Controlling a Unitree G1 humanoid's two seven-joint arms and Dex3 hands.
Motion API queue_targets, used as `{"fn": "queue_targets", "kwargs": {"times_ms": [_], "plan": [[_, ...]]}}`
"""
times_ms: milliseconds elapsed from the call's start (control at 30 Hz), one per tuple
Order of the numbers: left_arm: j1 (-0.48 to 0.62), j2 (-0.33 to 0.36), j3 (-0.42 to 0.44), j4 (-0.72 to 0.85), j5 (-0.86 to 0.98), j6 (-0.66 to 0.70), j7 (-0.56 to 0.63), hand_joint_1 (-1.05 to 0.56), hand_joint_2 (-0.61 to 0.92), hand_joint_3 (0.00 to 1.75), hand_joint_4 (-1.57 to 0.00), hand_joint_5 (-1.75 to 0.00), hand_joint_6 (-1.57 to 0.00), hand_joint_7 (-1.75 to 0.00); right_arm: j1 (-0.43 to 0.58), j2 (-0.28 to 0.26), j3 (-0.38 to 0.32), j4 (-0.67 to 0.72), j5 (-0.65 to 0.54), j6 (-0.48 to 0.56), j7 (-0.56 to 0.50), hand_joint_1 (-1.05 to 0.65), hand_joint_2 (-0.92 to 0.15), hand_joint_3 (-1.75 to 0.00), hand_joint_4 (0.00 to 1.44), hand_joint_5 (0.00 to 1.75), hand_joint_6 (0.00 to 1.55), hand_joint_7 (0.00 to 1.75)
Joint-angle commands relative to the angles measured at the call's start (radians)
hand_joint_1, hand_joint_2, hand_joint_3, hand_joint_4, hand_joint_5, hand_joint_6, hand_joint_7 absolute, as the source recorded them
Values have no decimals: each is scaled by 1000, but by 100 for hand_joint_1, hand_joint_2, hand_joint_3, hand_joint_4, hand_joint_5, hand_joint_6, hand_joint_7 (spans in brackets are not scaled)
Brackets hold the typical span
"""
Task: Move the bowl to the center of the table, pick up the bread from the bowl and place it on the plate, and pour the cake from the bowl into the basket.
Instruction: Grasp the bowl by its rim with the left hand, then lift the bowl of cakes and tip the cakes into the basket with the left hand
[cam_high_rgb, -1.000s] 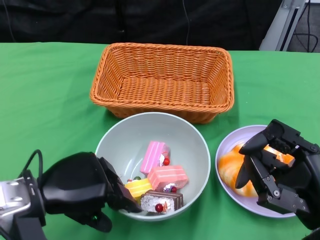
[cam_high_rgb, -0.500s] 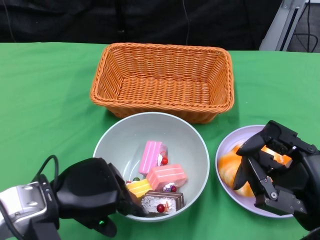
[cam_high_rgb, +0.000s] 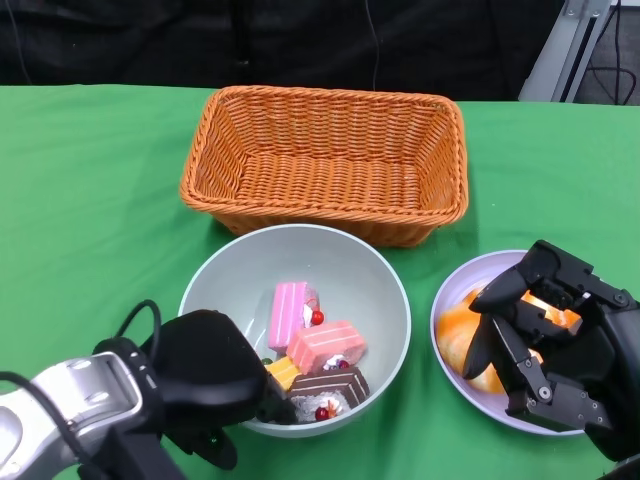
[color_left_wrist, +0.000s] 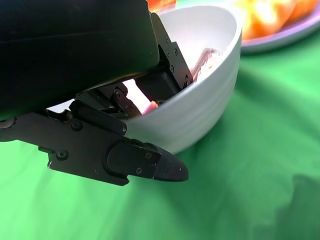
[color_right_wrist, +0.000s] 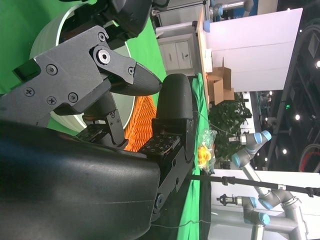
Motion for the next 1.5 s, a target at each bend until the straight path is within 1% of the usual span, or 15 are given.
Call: {"fn": "queue_targets", "kwargs": {"times_ms": [33, 200, 433, 633, 767, 833, 867, 933, 1033, 1133, 1233, 1300, 1333, 1433, 1500], "plan": [[-12, -5, -14, 8, -1, 61, -56, -60, 92, 17, -60, 0, -55, 0, 12, -4, -6, -11, -2, -13, -6, -11, -57, -101, 70, 161, 66, 133], [-28, -10, -23, 35, -11, 119, -97, -65, 92, 18, -47, 0, -45, 0, 12, -1, -10, -8, 4, -25, -2, -10, -58, -103, 71, 162, 66, 133], [-40, -10, -34, 51, -32, 161, -138, -67, 92, 19, -43, 0, -41, 0, 13, 0, -9, -5, 8, -38, -2, -12, -57, -104, 71, 161, 67, 132], [-38, -12, -33, 71, -41, 147, -104, -69, 92, 18, -37, 0, -35, 0, 15, -3, -8, -6, -1, -44, -5, -12, -55, -105, 72, 161, 67, 133], [-40, -8, -32, 105, -38, 83, -9, -62, 92, 15, -38, 0, -38, -2, 16, -5, -9, -5, -3, -46, -4, -11, -56, -105, 72, 161, 66, 132], [-45, -6, -32, 128, -46, 50, 25, -45, 92, 15, -55, -6, -55, -6, 16, -6, -9, -7, -4, -43, -7, -9, -55, -108, 72, 160, 66, 133], [-50, -5, -33, 147, -49, 24, 51, -41, 92, 16, -58, -7, -59, -6, 16, -6, -9, -6, -5, -44, -7, -8, -54, -110, 72, 160, 66, 133], [-58, -7, -34, 194, -50, -32, 122, -33, 92, 17, -75, -8, -73, -7, 17, -5, -9, -7, -3, -43, -8, -8, -53, -111, 72, 160, 66, 133], [-72, -16, -38, 274, -43, -110, 239, -27, 92, 11, -95, -8, -95, -8, 17, -2, -8, -2, -2, -48, -6, -8, -52, -110, 72, 160, 66, 132], [-92, -24, -49, 354, -24, -178, 353, -25, 92, 6, -110, -11, -108, -9, 18, -4, -7, 4, -6, -62, -1, -10, -53, -109, 71, 159, 66, 132], [-112, -30, -59, 428, -4, -230, 453, -26, 92, 2, -120, -20, -116, -7, 19, -2, -5, 5, -3, -69, 0, -11, -54, -105, 71, 159, 66, 131], [-128, -31, -70, 472, 12, -253, 502, -27, 92, 4, -97, -77, -119, -5, 20, -1, -4, 5, -12, -75, -5, -12, -55, -105, 72, 160, 67, 131], [-135, -31, -75, 488, 17, -260, 518, -27, 92, 5, -87, -98, -119, -4, 20, 0, -3, 5, -15, -76, -7, -12, -55, -104, 72, 160, 67, 131], [-156, -33, -91, 549, 43, -280, 593, -27, 92, 2, -77, -125, -119, -3, 20, 0, -3, 3, -15, -74, -7, -11, -55, -104, 72, 160, 67, 131], [-167, -34, -100, 579, 58, -288, 634, -28, 92, 2, -77, -126, -118, -2, 19, 1, -4, 5, -13, -77, -4, -11, -55, -103, 72, 160, 67, 131]]}}
